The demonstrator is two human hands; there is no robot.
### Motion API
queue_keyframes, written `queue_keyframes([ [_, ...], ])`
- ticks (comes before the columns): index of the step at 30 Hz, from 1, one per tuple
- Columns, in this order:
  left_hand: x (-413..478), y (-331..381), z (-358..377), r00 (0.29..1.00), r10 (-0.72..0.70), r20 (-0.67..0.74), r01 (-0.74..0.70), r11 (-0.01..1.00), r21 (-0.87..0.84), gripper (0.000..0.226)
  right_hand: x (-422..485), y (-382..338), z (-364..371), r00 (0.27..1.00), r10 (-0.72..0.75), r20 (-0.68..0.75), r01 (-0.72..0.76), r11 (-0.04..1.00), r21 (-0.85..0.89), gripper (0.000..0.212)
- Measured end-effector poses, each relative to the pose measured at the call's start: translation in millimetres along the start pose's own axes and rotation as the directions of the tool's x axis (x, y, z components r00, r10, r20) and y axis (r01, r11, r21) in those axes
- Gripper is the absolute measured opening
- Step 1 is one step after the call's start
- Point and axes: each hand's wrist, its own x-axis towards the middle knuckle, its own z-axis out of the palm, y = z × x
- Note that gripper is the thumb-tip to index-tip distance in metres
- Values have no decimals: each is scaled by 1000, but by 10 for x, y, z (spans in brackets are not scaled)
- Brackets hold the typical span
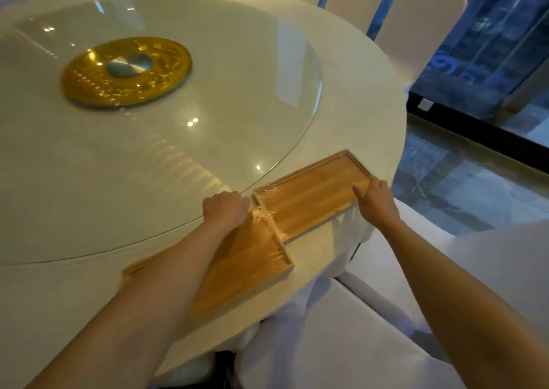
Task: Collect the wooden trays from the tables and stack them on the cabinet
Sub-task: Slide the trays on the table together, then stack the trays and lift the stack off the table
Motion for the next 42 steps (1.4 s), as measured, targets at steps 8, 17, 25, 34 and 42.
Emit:
queue_keyframes([
  [8, 427, 309, 111, 990, -97, 100, 105, 991, -83, 55, 471, 205, 20, 996, 82, 23, -82, 997, 1, 57],
  [17, 558, 459, 231, 957, -237, 166, 268, 943, -197, 58, 704, 339, 211, 984, 179, -13, -176, 977, 124, 59],
  [25, 514, 813, 148, 980, -177, 88, 195, 939, -284, 55, 568, 598, -70, 978, 201, -57, -188, 965, 183, 69],
  [34, 230, 965, -228, 980, -161, -121, 91, 890, -447, 43, 203, 552, -545, 979, 180, -99, -165, 976, 140, 41],
  [42, -398, -111, -390, 927, -303, -220, 179, 876, -448, 40, -388, -116, -87, 999, 44, -20, -40, 986, 160, 54],
])
